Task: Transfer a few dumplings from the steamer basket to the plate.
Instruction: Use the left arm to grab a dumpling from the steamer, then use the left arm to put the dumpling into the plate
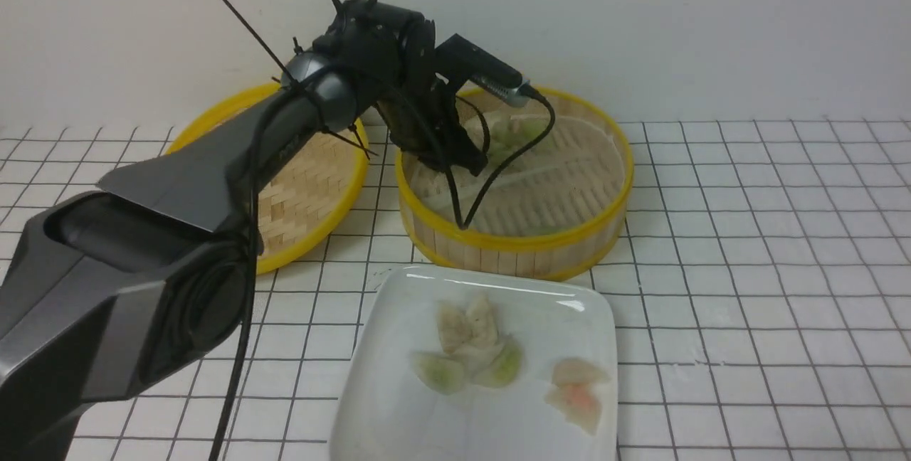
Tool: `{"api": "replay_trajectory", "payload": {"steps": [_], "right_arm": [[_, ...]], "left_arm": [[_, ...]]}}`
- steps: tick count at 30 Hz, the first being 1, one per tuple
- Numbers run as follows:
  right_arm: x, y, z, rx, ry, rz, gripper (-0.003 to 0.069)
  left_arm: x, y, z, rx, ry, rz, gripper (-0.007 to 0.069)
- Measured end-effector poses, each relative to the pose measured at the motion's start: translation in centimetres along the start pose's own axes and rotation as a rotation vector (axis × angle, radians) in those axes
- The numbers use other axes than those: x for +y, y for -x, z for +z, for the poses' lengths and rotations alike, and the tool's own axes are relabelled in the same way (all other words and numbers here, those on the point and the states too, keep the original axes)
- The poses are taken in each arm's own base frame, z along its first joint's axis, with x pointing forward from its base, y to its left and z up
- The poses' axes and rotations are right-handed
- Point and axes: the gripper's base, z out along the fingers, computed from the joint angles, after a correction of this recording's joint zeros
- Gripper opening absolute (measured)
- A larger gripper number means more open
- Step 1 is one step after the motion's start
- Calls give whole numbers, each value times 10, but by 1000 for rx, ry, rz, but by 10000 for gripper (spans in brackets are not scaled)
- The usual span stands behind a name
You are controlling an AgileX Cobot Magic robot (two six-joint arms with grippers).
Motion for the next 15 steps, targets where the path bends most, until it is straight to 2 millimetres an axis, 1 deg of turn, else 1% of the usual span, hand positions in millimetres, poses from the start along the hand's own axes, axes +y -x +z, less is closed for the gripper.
{"api": "replay_trajectory", "payload": {"steps": [2, 3, 4, 5, 6, 7, 8, 10, 11, 12, 13, 15], "right_arm": [[0, 0, 0, 0, 0, 0, -14], [0, 0, 0, 0, 0, 0, -14], [0, 0, 0, 0, 0, 0, -14], [0, 0, 0, 0, 0, 0, -14], [0, 0, 0, 0, 0, 0, -14], [0, 0, 0, 0, 0, 0, -14], [0, 0, 0, 0, 0, 0, -14], [0, 0, 0, -1, 0, 0, -14], [0, 0, 0, -1, 0, 0, -14], [0, 0, 0, -1, 0, 0, -14], [0, 0, 0, -1, 0, 0, -14], [0, 0, 0, -1, 0, 0, -14]], "left_arm": [[2, 7, -28, -16, 4, -1, 141], [3, 13, -53, -34, 9, -3, 141], [3, 12, -53, -30, 8, -3, 141], [3, 15, -73, -39, -3, -9, 141], [2, 15, -82, -37, -11, -12, 141], [0, 15, -100, -27, -36, -19, 141], [-2, 16, -111, -28, -58, -25, 141], [-5, 16, -132, -53, -88, -35, 141], [-6, 15, -136, -53, -99, -39, 141], [-9, 13, -148, -62, -120, -46, 141], [-13, 7, -155, -52, -146, -56, 141], [-21, -7, -161, -11, -197, -72, 141]]}}
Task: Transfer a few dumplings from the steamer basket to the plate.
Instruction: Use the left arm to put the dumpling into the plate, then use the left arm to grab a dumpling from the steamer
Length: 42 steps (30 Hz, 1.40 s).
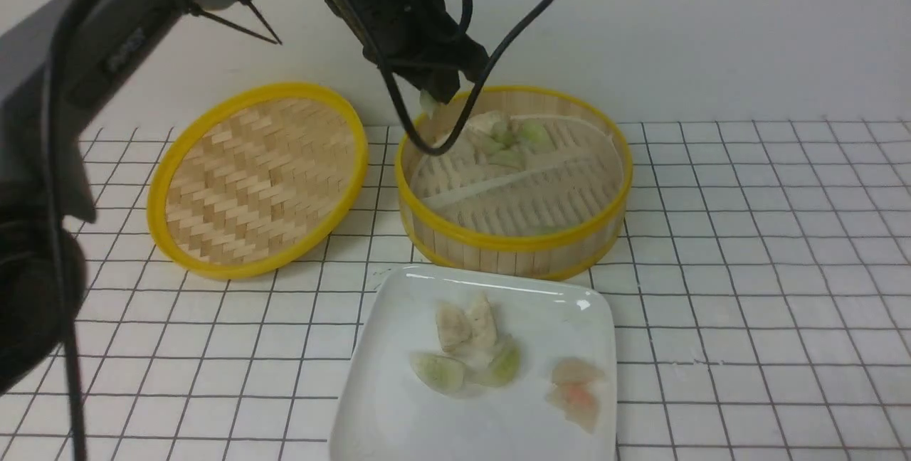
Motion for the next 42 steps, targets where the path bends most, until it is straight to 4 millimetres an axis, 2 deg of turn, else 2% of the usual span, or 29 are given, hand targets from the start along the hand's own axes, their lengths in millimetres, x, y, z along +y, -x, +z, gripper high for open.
{"api": "replay_trajectory", "payload": {"steps": [3, 4, 6, 8, 10, 11, 17, 20, 24, 26, 28, 31, 32, 33, 34, 37, 40, 42], "right_arm": [[0, 0, 0, 0, 0, 0, -14], [0, 0, 0, 0, 0, 0, -14], [0, 0, 0, 0, 0, 0, -14], [0, 0, 0, 0, 0, 0, -14], [0, 0, 0, 0, 0, 0, -14], [0, 0, 0, 0, 0, 0, -14], [0, 0, 0, 0, 0, 0, -14], [0, 0, 0, 0, 0, 0, -14], [0, 0, 0, 0, 0, 0, -14], [0, 0, 0, 0, 0, 0, -14], [0, 0, 0, 0, 0, 0, -14], [0, 0, 0, 0, 0, 0, -14], [0, 0, 0, 0, 0, 0, -14], [0, 0, 0, 0, 0, 0, -14], [0, 0, 0, 0, 0, 0, -14], [0, 0, 0, 0, 0, 0, -14], [0, 0, 0, 0, 0, 0, -14], [0, 0, 0, 0, 0, 0, -14]], "left_arm": [[-12, -30, 8, 108, -58, -28, 141], [-17, -48, 20, 184, -79, -37, 141], [-24, -66, 34, 261, -103, -38, 141], [-38, -93, 61, 391, -145, -27, 141], [-46, -103, 72, 440, -163, -13, 141], [-57, -112, 86, 489, -188, 7, 141], [-85, -121, 112, 560, -217, 114, 141], [-90, -124, 119, 578, -216, 137, 159], [-92, -123, 125, 553, -203, 151, 316], [-91, -120, 126, 530, -195, 158, 413], [-90, -111, 123, 488, -177, 172, 468], [-83, -83, 111, 378, -77, 182, 475], [-74, -68, 104, 313, -18, 157, 435], [-74, -65, 102, 301, -10, 162, 435], [-59, -45, 90, 213, 56, 123, 350], [-23, -8, 65, 27, 138, 48, 106], [5, 10, 60, -48, 167, 19, 23], [27, 24, 64, -112, 169, 12, 1]]}}
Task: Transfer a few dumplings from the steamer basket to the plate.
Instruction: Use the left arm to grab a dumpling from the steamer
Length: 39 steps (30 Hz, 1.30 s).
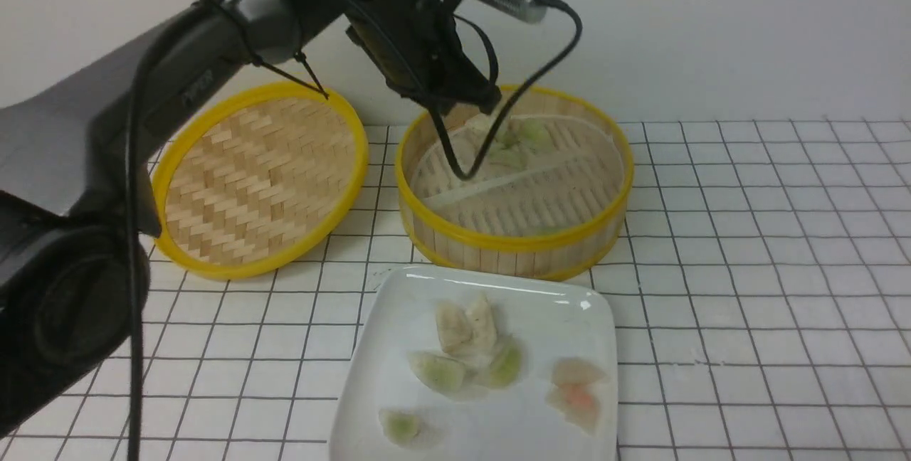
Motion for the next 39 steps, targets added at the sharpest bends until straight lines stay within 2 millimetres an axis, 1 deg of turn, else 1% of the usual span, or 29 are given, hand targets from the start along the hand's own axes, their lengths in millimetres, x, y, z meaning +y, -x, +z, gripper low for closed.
{"api": "replay_trajectory", "payload": {"steps": [1, 3, 4, 7, 10, 13, 15, 16, 18, 20, 21, 23, 35, 39], "right_arm": [[0, 0, 0, 0, 0, 0, -14], [0, 0, 0, 0, 0, 0, -14], [0, 0, 0, 0, 0, 0, -14], [0, 0, 0, 0, 0, 0, -14], [0, 0, 0, 0, 0, 0, -14], [0, 0, 0, 0, 0, 0, -14], [0, 0, 0, 0, 0, 0, -14], [0, 0, 0, 0, 0, 0, -14], [0, 0, 0, 0, 0, 0, -14], [0, 0, 0, 0, 0, 0, -14], [0, 0, 0, 0, 0, 0, -14], [0, 0, 0, 0, 0, 0, -14], [0, 0, 0, 0, 0, 0, -14], [0, 0, 0, 0, 0, 0, -14]], "left_arm": [[7, 3, 8, -15, -6, -5, -4], [12, 3, 23, -23, -18, -8, -6], [17, 4, 41, -47, -27, 12, -6], [19, 1, 77, -83, -29, 85, 8], [18, -3, 97, -101, -32, 121, 50], [18, -6, 110, -109, -29, 131, 115], [18, -7, 113, -117, -26, 133, 174], [18, -8, 117, -117, -25, 134, 226], [18, -9, 121, -122, -22, 135, 283], [18, -11, 125, -117, -21, 136, 326], [19, -15, 130, -106, -18, 140, 363], [18, -18, 136, -94, -18, 143, 386], [18, -28, 154, -72, -19, 156, 396], [18, -28, 154, -72, -19, 134, 370]]}}
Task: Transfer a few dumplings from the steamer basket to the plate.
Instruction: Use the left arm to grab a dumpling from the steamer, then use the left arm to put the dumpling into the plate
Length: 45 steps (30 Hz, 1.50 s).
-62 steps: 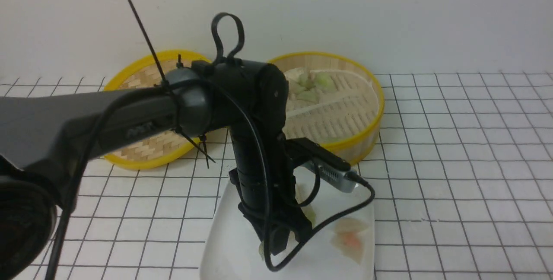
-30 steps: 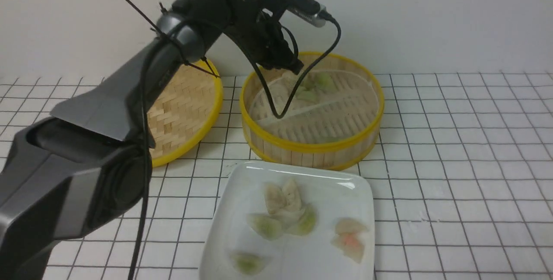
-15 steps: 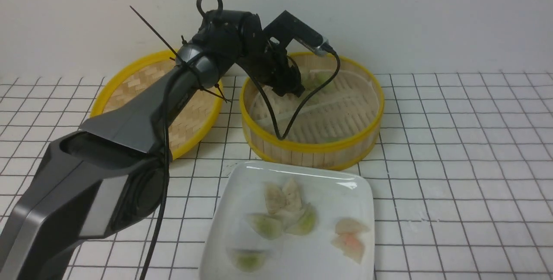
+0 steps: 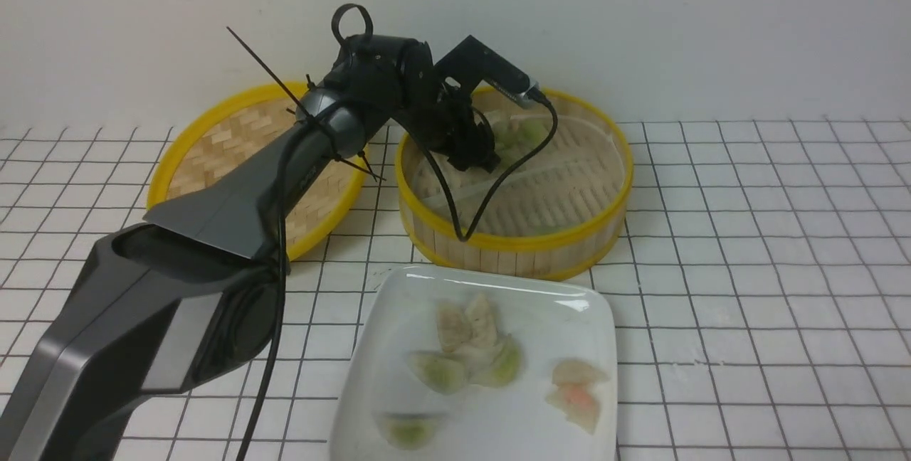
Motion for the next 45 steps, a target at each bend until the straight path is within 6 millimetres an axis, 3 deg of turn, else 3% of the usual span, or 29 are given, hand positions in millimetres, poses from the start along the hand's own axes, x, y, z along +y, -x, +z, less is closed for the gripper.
{"api": "replay_trajectory", "payload": {"steps": [6, 12, 18, 26, 31, 34, 35, 36, 38, 42, 44, 45], "right_arm": [[0, 0, 0, 0, 0, 0, -14], [0, 0, 0, 0, 0, 0, -14], [0, 0, 0, 0, 0, 0, -14], [0, 0, 0, 0, 0, 0, -14], [0, 0, 0, 0, 0, 0, -14], [0, 0, 0, 0, 0, 0, -14], [0, 0, 0, 0, 0, 0, -14], [0, 0, 0, 0, 0, 0, -14], [0, 0, 0, 0, 0, 0, -14], [0, 0, 0, 0, 0, 0, -14], [0, 0, 0, 0, 0, 0, -14], [0, 0, 0, 0, 0, 0, -14]], "left_arm": [[0, 0, -5, 30, -14, -25, 370], [-1, 9, -28, 74, -41, -39, 367], [4, 42, -83, -4, -21, -27, 364], [2, 66, -161, 5, -36, -36, 362], [-5, 82, -231, -76, -53, -154, 362], [-26, 64, -260, 14, -96, -170, 362], [-26, 64, -260, 14, -96, -170, 362], [-43, 45, -269, 96, -131, -167, 360], [-57, 26, -275, 163, -161, -161, 360], [-104, -36, -254, 406, -270, -140, 360], [-130, -69, -233, 507, -323, -134, 360], [-133, -71, -230, 502, -324, -131, 360]]}}
